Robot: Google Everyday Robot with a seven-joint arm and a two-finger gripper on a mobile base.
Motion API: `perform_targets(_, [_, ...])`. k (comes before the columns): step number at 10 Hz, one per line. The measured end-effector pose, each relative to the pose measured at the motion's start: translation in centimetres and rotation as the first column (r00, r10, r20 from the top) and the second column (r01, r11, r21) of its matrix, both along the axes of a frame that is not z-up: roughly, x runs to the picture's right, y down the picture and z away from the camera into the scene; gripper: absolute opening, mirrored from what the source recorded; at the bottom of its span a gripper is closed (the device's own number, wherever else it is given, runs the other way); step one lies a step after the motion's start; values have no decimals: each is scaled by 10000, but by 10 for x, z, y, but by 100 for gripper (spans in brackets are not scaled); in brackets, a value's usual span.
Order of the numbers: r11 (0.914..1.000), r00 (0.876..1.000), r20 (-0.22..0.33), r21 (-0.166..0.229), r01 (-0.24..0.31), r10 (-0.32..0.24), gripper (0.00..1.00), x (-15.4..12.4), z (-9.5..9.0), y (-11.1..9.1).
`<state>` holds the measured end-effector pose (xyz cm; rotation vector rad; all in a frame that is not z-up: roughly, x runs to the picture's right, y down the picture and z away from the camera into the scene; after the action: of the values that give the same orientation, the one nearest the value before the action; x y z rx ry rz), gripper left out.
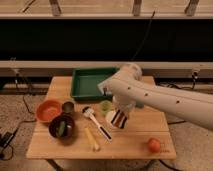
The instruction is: Place eraser in red bowl
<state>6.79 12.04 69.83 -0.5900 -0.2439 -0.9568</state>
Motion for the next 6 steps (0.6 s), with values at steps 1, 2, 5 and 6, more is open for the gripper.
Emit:
perform_targets(1, [10000,10000,29,32,-9,9,0,-17,1,-3])
perform_targets(2, [10000,9999,107,9,-6,6,0,-44,2,-4])
perform_targets(5, [9999,9992,378,-92,98,-95,0,-106,4,-4])
perform_targets(6, [9998,9988,477,-166,145,-137,0,-124,5,-3])
